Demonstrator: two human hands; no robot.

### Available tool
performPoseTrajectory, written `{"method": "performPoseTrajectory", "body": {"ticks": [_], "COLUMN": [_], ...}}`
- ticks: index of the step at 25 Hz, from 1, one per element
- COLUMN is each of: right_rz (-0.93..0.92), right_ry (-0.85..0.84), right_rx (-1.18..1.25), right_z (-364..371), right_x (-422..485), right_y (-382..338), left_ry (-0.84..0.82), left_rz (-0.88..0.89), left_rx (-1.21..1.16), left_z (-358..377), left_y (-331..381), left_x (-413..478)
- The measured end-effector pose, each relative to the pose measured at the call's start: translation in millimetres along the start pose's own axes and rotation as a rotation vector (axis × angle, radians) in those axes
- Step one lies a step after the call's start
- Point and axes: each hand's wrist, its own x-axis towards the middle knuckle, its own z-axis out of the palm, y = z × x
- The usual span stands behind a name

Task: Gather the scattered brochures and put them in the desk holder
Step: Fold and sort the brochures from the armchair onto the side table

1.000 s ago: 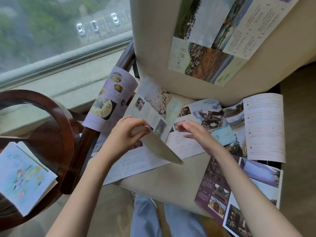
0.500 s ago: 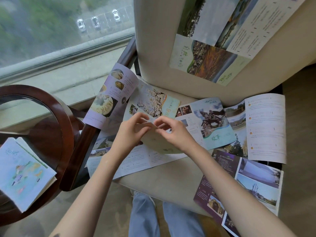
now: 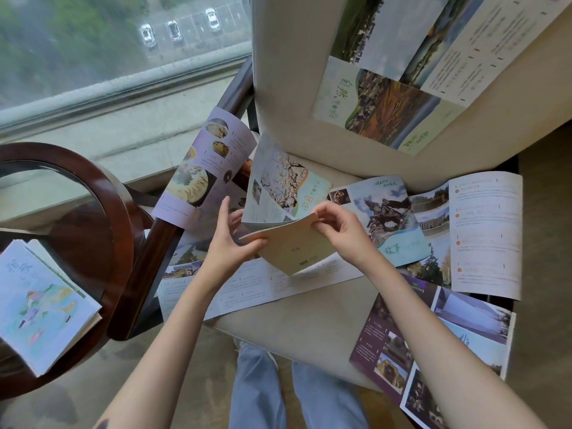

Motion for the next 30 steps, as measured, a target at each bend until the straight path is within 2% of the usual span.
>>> {"method": "performPoseTrajectory", "body": {"ticks": [4, 8, 10, 13, 17, 19, 21, 23, 25, 27, 28, 30], "right_rz": [0.006, -0.043, -0.038, 0.161, 0.416, 0.466, 0.406, 0.275, 0.186, 0.192, 0.202, 0.166], "right_ry": [0.032, 0.154, 0.207, 0.179, 0.322, 0.292, 0.301, 0.202, -0.051, -0.282, -0.347, -0.375], "right_rx": [-0.007, -0.206, -0.250, 0.053, 0.344, 0.304, 0.135, -0.016, -0.074, -0.082, -0.078, -0.142], "right_z": [-0.4, 0.2, -7.3, -18.6, -17.4, -10.2, -7.7, -8.9, -6.5, -1.3, 1.7, 6.9], "right_x": [2.0, 0.6, -0.4, 1.7, 11.3, 10.9, 8.4, 5.4, 1.5, -3.4, -6.2, -9.9], "right_y": [-1.8, -7.2, -9.1, -16.3, -21.5, -26.9, -29.1, -31.3, -36.5, -42.7, -46.6, -52.7], "left_ry": [0.026, 0.097, 0.121, 0.091, 0.038, 0.026, 0.046, 0.081, 0.131, 0.214, 0.259, 0.337], "left_rz": [0.111, 0.120, 0.184, 0.364, 0.629, 0.696, 0.731, 0.744, 0.748, 0.694, 0.641, 0.576], "left_rx": [0.052, 0.034, 0.070, 0.190, 0.424, 0.505, 0.550, 0.542, 0.514, 0.475, 0.445, 0.399], "left_z": [0.1, 6.1, 7.2, 6.9, 12.3, 18.6, 21.9, 21.7, 20.7, 21.5, 21.7, 20.9], "left_y": [7.4, 12.5, 15.1, 21.1, 21.9, 19.8, 18.6, 20.4, 24.9, 30.6, 33.5, 39.1], "left_x": [2.3, -6.8, -11.8, -18.5, -23.5, -27.2, -30.0, -29.9, -27.8, -25.8, -25.0, -23.5]}}
